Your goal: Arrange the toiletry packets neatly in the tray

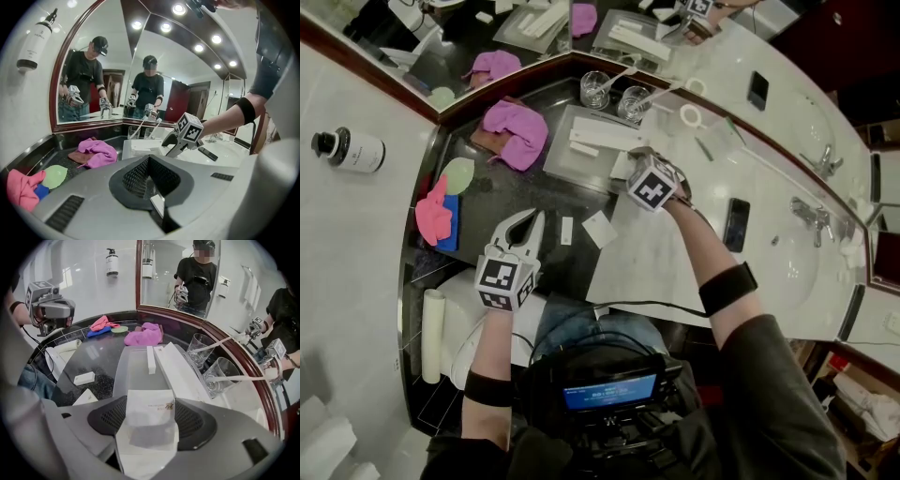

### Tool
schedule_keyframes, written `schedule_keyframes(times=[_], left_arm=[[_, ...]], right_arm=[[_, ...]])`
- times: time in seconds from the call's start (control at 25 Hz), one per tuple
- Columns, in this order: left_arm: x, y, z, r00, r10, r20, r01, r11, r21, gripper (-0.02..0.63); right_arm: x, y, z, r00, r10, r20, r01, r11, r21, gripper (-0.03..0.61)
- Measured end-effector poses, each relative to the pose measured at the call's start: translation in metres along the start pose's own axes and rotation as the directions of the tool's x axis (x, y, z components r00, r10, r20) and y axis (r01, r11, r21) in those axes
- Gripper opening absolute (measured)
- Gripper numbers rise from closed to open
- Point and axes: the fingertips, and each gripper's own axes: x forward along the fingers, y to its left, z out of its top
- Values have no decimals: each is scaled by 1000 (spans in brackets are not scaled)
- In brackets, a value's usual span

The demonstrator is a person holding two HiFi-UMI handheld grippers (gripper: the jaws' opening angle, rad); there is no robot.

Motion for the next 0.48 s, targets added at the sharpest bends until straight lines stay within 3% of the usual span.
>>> schedule_keyframes(times=[0.48], left_arm=[[0, -15, 11, 1000, -17, 7, 17, 999, 34, 3]], right_arm=[[-46, -1, 14, 987, -88, 135, 76, 993, 91, 336]])
